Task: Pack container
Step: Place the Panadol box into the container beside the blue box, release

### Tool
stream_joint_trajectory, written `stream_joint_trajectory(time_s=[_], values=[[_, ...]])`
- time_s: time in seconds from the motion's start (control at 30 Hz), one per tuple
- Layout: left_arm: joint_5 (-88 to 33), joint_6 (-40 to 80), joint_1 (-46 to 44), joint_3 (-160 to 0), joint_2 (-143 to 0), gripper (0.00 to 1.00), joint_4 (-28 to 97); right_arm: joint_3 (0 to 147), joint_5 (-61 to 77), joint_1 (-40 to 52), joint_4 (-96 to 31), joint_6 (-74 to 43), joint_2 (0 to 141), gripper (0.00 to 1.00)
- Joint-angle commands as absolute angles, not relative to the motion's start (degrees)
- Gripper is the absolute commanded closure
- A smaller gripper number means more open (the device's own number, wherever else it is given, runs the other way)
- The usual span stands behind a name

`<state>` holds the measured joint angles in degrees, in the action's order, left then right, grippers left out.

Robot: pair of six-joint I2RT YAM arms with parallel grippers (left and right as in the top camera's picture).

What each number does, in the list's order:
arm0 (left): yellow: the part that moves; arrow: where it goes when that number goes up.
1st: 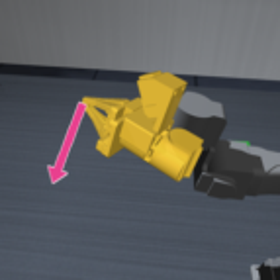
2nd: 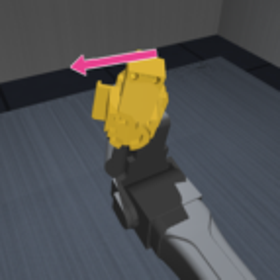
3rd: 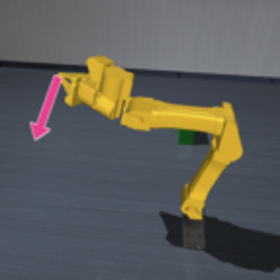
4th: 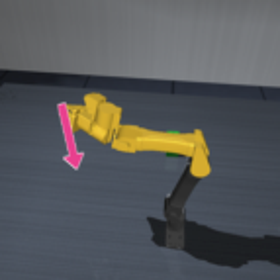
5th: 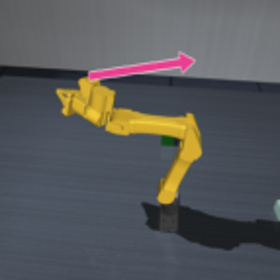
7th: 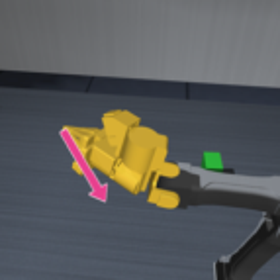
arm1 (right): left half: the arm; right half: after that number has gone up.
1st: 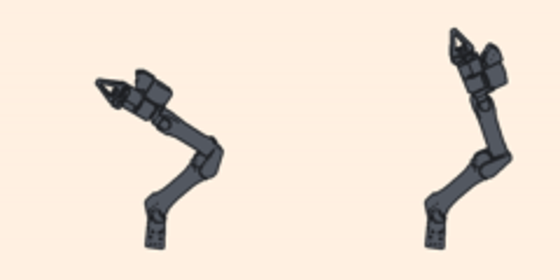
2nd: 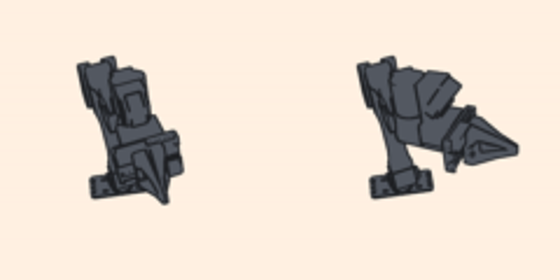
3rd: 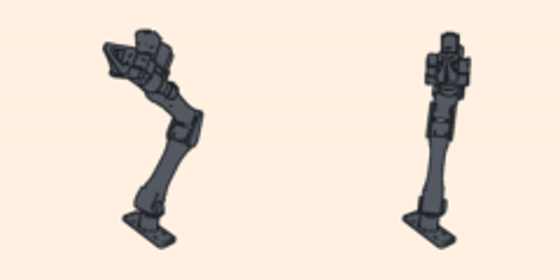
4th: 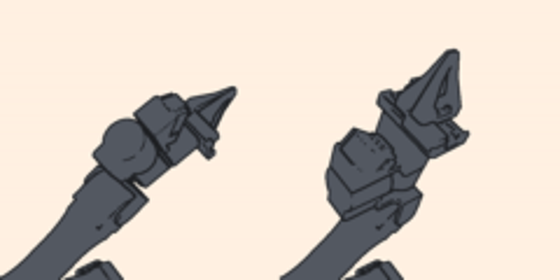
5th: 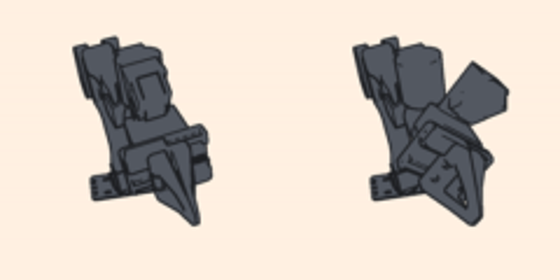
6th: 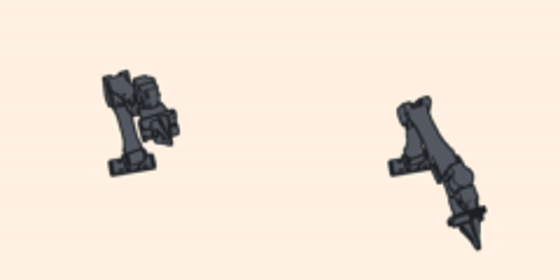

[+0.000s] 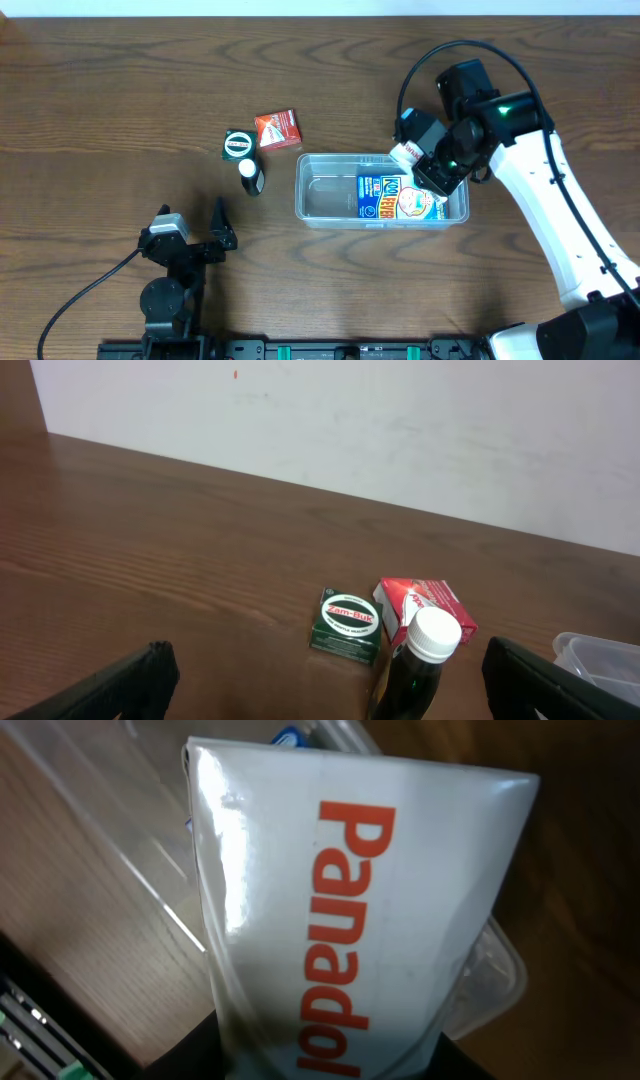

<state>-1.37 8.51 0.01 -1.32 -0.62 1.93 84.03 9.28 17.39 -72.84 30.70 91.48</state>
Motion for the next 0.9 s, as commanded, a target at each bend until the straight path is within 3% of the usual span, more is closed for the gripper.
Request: stream_joint_trajectory(time_s=[0.0,0.87], values=[[-0.89,7.53,0.36,-0.23,-0.30,0.02,4.03,82.83,10.57,18.02,-72.58,34.44,91.42,0.59],[-0.89,7.53,0.36,-0.23,-0.30,0.02,4.03,70.02,9.91,18.02,-60.03,62.26,91.42,0.54]])
